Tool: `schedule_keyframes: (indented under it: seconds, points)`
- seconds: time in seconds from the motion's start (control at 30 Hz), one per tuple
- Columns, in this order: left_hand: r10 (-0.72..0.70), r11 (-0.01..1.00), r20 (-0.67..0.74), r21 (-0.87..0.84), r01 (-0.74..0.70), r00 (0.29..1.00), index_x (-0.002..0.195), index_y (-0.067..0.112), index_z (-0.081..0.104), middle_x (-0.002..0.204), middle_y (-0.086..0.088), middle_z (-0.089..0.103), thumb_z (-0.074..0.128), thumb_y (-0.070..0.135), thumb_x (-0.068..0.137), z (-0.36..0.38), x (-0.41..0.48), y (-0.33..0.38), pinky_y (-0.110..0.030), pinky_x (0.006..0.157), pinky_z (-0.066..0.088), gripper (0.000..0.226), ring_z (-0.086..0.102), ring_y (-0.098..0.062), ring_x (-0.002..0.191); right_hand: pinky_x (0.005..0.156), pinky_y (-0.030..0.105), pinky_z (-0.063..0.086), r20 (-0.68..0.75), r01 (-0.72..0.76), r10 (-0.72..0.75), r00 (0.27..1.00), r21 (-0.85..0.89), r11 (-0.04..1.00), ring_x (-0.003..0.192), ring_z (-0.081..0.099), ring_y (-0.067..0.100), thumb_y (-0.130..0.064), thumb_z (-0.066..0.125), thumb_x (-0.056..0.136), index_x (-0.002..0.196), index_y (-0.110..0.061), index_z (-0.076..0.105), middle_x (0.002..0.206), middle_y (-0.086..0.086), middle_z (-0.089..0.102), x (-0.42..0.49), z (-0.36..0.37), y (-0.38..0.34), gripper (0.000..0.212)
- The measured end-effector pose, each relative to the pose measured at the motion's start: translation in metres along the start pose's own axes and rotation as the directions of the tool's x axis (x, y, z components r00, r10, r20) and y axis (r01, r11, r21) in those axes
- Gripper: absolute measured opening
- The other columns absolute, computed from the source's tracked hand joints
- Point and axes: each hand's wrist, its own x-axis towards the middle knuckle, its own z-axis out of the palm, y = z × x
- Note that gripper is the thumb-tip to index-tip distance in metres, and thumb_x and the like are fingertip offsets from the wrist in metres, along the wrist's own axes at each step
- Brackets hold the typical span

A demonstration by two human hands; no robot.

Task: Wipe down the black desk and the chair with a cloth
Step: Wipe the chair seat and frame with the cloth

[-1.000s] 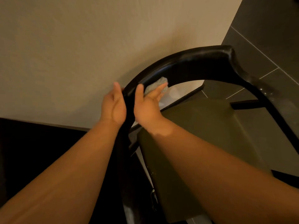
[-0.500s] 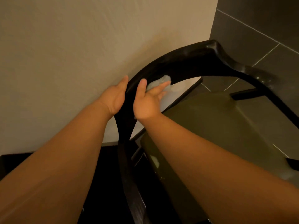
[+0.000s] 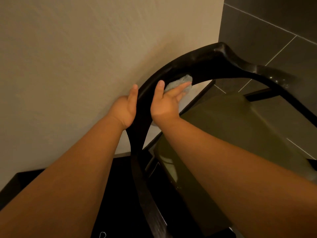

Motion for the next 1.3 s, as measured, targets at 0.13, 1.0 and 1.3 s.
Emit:
schedule_keyframes:
  seconds: [0.13, 1.0, 1.3]
  points:
    - [-0.003, 0.999, -0.034, 0.044, 0.005, 0.999, 0.074, 0.015, 0.058, 0.075, -0.007, 0.057, 0.02, 0.068, 0.105, 0.002, -0.003, 0.005, -0.034, 0.06, 0.034, 0.072, 0.054, -0.018, 0.07, 0.126, 0.041, 0.008, 0.236, 0.147, -0.11, 0.966, -0.144, 0.979, 0.156, -0.006, 0.03, -0.06, 0.033, 0.103, 0.146, -0.024, -0.044, 0.163, 0.014, -0.032, -0.027, 0.009, 0.028, 0.095]
    - [0.398, 0.864, -0.201, 0.41, -0.292, 0.895, 0.074, 0.024, 0.052, 0.067, 0.007, 0.05, 0.033, 0.049, 0.11, 0.008, 0.006, 0.003, -0.031, 0.052, 0.026, 0.048, 0.043, -0.011, 0.059, 0.124, 0.043, 0.017, 0.208, 0.21, -0.174, 0.963, -0.163, 0.964, 0.155, 0.005, 0.038, -0.058, 0.04, 0.102, 0.151, -0.021, -0.037, 0.164, 0.021, -0.026, -0.016, 0.0, 0.042, 0.098]
    - [0.363, 0.896, -0.205, 0.343, -0.281, 0.909, 0.084, 0.021, 0.058, 0.074, 0.006, 0.055, 0.031, 0.054, 0.108, 0.009, 0.003, 0.005, -0.033, 0.057, 0.03, 0.049, 0.05, -0.018, 0.065, 0.116, 0.028, 0.005, 0.023, 0.094, -0.095, 0.995, 0.026, 0.995, 0.154, -0.002, 0.026, -0.056, 0.036, 0.105, 0.15, -0.022, -0.039, 0.163, 0.019, -0.03, 0.002, -0.005, 0.006, 0.094]
